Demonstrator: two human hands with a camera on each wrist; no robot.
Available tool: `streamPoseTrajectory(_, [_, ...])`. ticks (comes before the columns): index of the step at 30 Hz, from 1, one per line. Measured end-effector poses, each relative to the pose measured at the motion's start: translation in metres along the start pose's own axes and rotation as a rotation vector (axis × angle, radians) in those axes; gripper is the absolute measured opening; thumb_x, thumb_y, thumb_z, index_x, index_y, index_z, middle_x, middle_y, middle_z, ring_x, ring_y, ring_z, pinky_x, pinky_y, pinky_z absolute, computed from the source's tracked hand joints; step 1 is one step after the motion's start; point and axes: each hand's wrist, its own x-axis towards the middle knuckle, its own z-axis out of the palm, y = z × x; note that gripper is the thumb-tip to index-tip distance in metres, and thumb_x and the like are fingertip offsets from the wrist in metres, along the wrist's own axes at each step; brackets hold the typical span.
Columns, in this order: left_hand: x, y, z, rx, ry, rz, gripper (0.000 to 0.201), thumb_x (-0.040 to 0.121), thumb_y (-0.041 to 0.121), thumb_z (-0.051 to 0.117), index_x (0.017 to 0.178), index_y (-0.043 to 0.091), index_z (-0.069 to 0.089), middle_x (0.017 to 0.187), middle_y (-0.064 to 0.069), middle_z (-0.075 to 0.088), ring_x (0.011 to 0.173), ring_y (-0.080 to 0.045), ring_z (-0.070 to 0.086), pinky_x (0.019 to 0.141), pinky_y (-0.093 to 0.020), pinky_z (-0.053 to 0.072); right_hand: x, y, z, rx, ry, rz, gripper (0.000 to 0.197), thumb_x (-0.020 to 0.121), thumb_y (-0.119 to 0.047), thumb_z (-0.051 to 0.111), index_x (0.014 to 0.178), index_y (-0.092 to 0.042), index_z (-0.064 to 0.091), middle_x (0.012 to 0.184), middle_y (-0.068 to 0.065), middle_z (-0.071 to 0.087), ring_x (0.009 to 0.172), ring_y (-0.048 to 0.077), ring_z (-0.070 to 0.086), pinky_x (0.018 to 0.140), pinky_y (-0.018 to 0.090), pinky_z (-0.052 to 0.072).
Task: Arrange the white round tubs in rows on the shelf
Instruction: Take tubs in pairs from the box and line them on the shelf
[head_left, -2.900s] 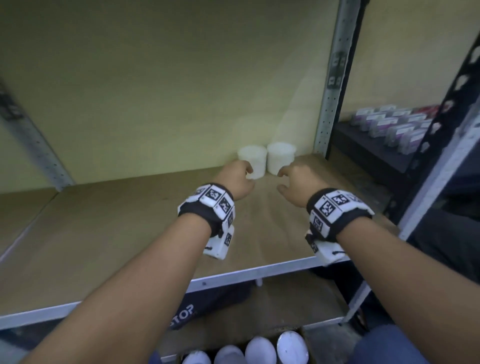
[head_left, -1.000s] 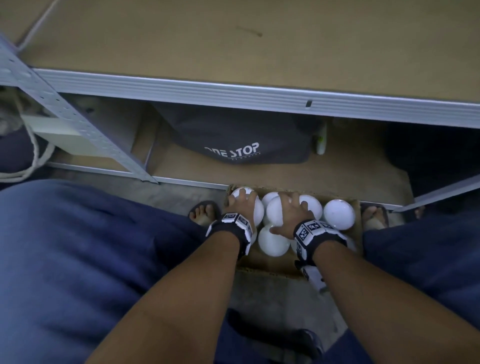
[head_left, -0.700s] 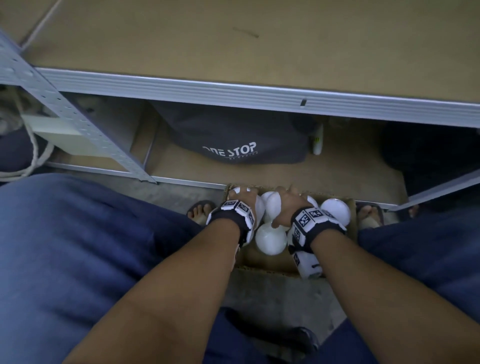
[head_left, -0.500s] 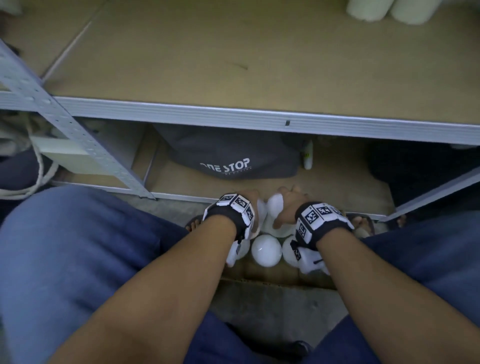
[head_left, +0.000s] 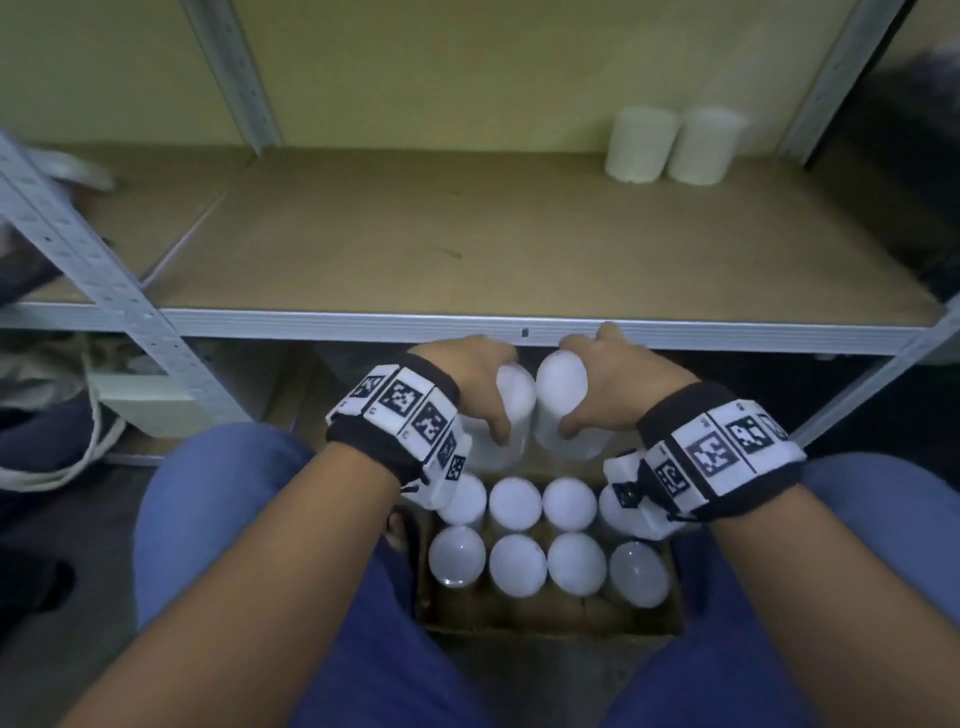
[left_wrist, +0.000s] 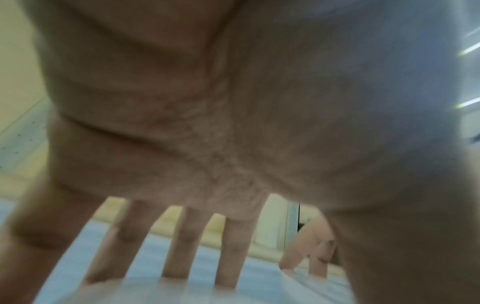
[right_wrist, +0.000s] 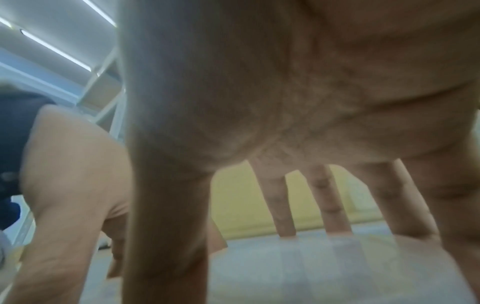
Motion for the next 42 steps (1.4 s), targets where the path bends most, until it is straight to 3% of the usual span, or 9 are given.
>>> streamPoseTrajectory(2, [-0.016,0.006,-0.017,0.003,0.086,0.01,0.088,0.058,0.043,0.082,0.135,0.03,0.041,0.13,0.004,0.05,0.113,-0.022,0.055,0.086,-0.038,0.053,-0.015,0.0,-0.018,0.029,0.076,-0.012,0.085,0.057,-0.044,0.081,0.131,-0.033,0.04,0.126,0.002,0.035,0.112,0.035,0.051,0.086,0.045,0.052])
streamPoseTrajectory(5, [-0.036,0.015,-0.038,-0.021,0.173,0.038,0.079,0.06,0.044,0.081,0.129,0.03,0.046,0.125,0.003,0.052,0.106,-0.022,0.057,0.084,-0.039,0.055,-0.033,0.003,-0.042,0.076,0.17,-0.037,0.087,0.058,-0.045,0.079,0.134,-0.035,0.038,0.128,0.003,0.039,0.115,0.034,0.049,0.091,0.044,0.05])
streamPoseTrajectory(10, [-0.06,0.02,-0.061,-0.092,0.317,0.015,0.09,0.061,0.045,0.08,0.139,0.036,0.037,0.138,0.006,0.047,0.119,-0.02,0.051,0.092,-0.038,0.051,-0.051,0.004,-0.065,0.161,0.336,-0.079,0.096,0.059,-0.045,0.08,0.142,-0.037,0.031,0.138,-0.001,0.039,0.126,0.029,0.043,0.1,0.043,0.045])
streamPoseTrajectory(16, [-0.066,0.018,-0.071,-0.256,0.501,0.031,0.076,0.062,0.039,0.081,0.131,0.036,0.049,0.137,0.01,0.048,0.12,-0.013,0.047,0.084,-0.026,0.04,-0.052,0.003,-0.072,0.237,0.495,-0.103,0.073,0.067,-0.042,0.075,0.133,-0.029,0.047,0.136,-0.005,0.046,0.124,0.026,0.045,0.101,0.036,0.04])
streamPoseTrajectory(23, [-0.037,0.015,-0.074,-0.413,0.715,0.017,0.053,0.065,0.037,0.082,0.114,0.027,0.066,0.134,0.011,0.054,0.126,-0.009,0.047,0.091,-0.018,0.034,-0.023,0.006,-0.078,0.319,0.553,-0.1,0.068,0.069,-0.041,0.074,0.131,-0.025,0.052,0.136,-0.004,0.049,0.124,0.024,0.045,0.103,0.033,0.037])
streamPoseTrajectory(32, [0.006,0.009,-0.052,-0.488,0.765,-0.017,0.044,0.071,0.035,0.079,0.111,0.023,0.066,0.13,0.006,0.056,0.124,-0.013,0.049,0.092,-0.016,0.032,0.031,0.013,-0.065,0.302,0.473,-0.03,0.066,0.073,-0.048,0.066,0.133,-0.026,0.051,0.135,-0.002,0.048,0.127,0.029,0.041,0.108,0.039,0.032])
streamPoseTrajectory(36, [0.009,0.006,-0.048,-0.461,0.764,0.017,0.045,0.073,0.036,0.078,0.114,0.023,0.063,0.129,0.007,0.053,0.123,-0.012,0.047,0.092,-0.017,0.03,0.034,0.012,-0.062,0.251,0.452,-0.025,0.067,0.077,-0.047,0.061,0.138,-0.027,0.044,0.147,-0.001,0.037,0.133,0.031,0.034,0.111,0.042,0.029])
streamPoseTrajectory(38, [0.007,0.004,-0.047,-0.38,0.767,0.025,0.048,0.074,0.04,0.076,0.117,0.026,0.062,0.132,0.007,0.05,0.126,-0.015,0.043,0.1,-0.023,0.034,0.027,0.011,-0.061,0.214,0.468,-0.019,0.064,0.08,-0.046,0.059,0.139,-0.03,0.042,0.152,-0.002,0.028,0.136,0.032,0.028,0.114,0.043,0.026])
streamPoseTrajectory(42, [0.0,0.007,-0.047,-0.228,0.866,0.064,0.032,0.081,0.042,0.068,0.108,0.024,0.07,0.12,0.007,0.058,0.117,-0.016,0.046,0.103,-0.031,0.039,0.009,0.007,-0.06,0.129,0.617,-0.097,0.039,0.086,-0.037,0.058,0.122,-0.022,0.06,0.131,0.0,0.05,0.124,0.022,0.039,0.104,0.038,0.035])
